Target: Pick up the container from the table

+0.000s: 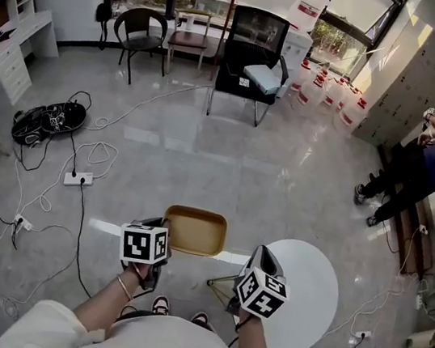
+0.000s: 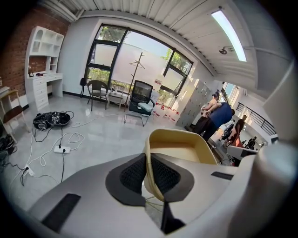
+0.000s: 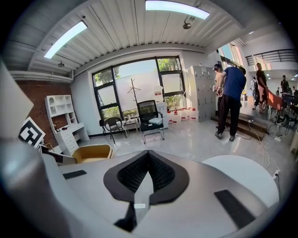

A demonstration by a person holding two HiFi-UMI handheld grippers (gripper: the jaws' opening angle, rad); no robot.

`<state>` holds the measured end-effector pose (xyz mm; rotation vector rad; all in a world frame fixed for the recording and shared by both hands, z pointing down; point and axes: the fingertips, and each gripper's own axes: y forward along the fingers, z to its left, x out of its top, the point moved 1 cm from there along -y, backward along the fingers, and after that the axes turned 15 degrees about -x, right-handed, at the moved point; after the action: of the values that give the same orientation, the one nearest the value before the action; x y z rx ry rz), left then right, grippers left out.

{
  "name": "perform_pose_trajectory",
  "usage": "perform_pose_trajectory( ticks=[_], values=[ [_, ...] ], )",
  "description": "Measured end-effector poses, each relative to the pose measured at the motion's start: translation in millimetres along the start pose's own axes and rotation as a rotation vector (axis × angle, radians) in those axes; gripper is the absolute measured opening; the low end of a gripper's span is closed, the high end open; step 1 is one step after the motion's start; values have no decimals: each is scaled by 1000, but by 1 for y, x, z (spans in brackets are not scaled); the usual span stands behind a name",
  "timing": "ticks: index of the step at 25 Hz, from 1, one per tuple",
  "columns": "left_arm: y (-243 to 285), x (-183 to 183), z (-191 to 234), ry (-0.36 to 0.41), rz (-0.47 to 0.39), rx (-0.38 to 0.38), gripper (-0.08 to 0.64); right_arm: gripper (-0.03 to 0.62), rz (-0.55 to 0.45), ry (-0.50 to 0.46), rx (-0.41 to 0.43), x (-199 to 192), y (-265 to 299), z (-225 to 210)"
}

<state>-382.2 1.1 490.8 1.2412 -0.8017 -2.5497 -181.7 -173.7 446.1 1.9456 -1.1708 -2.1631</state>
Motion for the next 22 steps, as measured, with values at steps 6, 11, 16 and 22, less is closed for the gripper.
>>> perform_pose_trajectory(
  ticks=[6,11,16,22],
  values=[
    [1,0,-14,-32,-18,14,35,25,4,-24,-10,8,7,-20],
    [7,0,-26,-27,-28,16,35,25,-17,-55,32,14,12,-18],
    [10,-8,-31,-33,-29,26,35,25,-23,-74,59,15,13,-16],
    [16,-5,-36,-48,-32,38,35,25,-10,-72,78,21,18,-24]
  ],
)
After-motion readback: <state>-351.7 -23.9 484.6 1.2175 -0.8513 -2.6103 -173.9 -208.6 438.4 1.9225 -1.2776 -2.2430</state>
